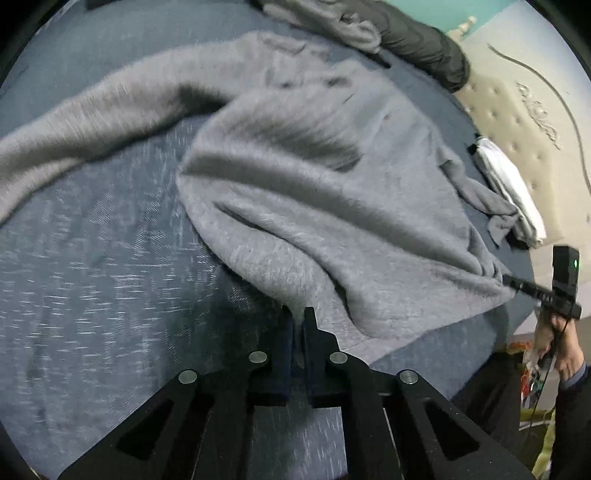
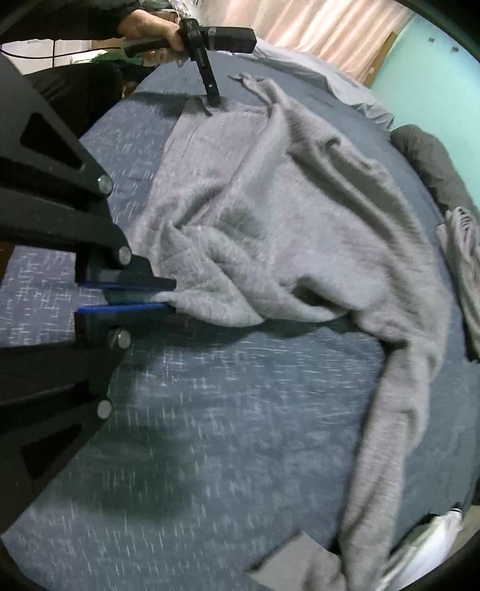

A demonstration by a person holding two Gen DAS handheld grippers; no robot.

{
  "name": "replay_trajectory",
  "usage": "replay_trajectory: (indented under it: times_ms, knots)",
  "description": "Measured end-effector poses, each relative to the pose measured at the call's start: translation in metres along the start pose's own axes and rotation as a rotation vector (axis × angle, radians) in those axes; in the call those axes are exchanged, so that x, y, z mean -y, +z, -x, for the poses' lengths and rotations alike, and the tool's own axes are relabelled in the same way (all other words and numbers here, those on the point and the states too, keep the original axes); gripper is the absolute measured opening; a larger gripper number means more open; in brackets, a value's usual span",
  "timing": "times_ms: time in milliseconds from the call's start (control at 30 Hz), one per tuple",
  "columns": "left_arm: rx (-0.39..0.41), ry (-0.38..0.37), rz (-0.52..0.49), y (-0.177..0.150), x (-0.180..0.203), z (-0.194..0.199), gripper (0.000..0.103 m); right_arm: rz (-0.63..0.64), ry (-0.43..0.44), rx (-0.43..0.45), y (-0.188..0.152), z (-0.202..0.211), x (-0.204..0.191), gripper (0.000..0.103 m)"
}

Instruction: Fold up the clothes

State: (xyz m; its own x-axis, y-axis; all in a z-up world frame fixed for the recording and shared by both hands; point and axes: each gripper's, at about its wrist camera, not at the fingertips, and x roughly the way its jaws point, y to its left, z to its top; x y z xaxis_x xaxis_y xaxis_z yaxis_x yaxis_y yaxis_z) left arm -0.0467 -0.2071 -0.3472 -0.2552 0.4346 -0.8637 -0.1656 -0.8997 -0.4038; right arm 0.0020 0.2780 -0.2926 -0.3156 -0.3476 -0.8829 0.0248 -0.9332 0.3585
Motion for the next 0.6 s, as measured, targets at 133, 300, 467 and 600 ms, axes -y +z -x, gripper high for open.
replay_trajectory:
  times_ms: [133,300,467,600]
  knots:
    - [0.039,-0.019,-0.031,-0.014,0.003,0.042,0.004,0.012,0.003,0.048,0.001,0.042,-0.001,0.005]
    - [0.058,-0.058,-0.060,-0.043,0.015,0.071,0.004,0.016,0.006,0.088,-0.005,0.083,-0.002,0.005]
    - [-0.018,-0.016,-0.061,-0.064,0.013,0.043,0.003,0.018,-0.019,0.053,-0.031,0.083,0.002,0.005]
    - [-0.043,0.020,-0.028,-0.075,0.004,0.021,0.003,-0.027,-0.051,0.013,-0.046,0.057,0.016,0.005]
